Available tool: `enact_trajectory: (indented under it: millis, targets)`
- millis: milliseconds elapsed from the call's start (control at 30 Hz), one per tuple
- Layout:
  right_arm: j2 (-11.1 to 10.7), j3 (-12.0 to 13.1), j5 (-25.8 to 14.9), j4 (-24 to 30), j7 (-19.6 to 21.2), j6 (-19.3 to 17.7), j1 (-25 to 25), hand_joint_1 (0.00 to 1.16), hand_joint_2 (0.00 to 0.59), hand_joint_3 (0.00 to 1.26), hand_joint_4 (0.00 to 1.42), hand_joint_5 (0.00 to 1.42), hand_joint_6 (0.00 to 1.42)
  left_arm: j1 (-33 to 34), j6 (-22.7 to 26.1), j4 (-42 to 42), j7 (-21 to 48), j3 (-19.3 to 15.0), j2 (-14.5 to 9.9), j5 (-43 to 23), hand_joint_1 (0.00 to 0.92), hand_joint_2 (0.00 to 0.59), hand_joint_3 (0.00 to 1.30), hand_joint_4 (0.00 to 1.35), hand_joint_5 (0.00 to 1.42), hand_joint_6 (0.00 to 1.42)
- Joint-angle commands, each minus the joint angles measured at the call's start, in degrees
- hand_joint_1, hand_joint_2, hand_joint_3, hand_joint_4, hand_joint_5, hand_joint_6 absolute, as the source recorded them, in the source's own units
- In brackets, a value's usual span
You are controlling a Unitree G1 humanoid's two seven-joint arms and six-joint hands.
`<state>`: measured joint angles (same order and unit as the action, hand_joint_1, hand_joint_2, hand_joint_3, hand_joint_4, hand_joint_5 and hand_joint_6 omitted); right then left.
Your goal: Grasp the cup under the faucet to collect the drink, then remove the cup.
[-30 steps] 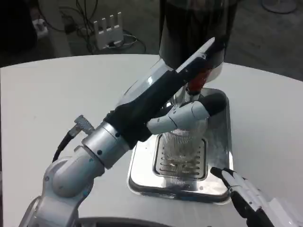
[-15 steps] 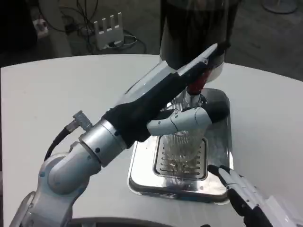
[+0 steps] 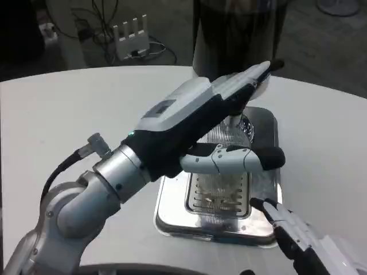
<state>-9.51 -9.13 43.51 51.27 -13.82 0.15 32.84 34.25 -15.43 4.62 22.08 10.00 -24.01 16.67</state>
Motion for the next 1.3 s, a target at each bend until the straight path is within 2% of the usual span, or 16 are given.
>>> enact_trajectory:
  millis: [33, 500, 1133, 1300]
  targets:
    - [0.24, -0.12, 0.31, -0.41, 0.11, 0.60, 0.00, 0.59, 0.484, 0.06, 0.00, 0.00, 0.00, -0.11, -2.36, 0.10, -0.09, 1.19, -1.04, 2.71, 0.000, 0.058, 0.01, 0.00, 0.03, 0.00]
    - [-0.03, 0.02, -0.15, -0.11, 0.65, 0.21, 1.30, 0.59, 0.484, 0.06, 0.00, 0.00, 0.00, -1.32, -3.73, 2.35, -2.59, 2.44, -2.52, 11.02, 0.000, 0.060, 0.02, 0.00, 0.03, 0.00]
    - [0.29, -0.34, -0.17, -0.32, 0.95, 0.16, 0.84, 0.59, 0.484, 0.06, 0.00, 0.00, 0.00, -2.16, -3.79, 2.87, -3.60, 2.80, -2.34, 11.09, 0.000, 0.061, 0.04, 0.00, 0.02, 0.00]
    - [1.99, 0.30, -3.73, -2.03, 3.54, 0.23, 0.35, 0.61, 0.465, 0.06, 0.01, 0.00, 0.00, -2.32, -3.55, 3.17, -3.78, 2.59, -2.27, 11.08, 0.000, 0.061, 0.04, 0.00, 0.02, 0.00]
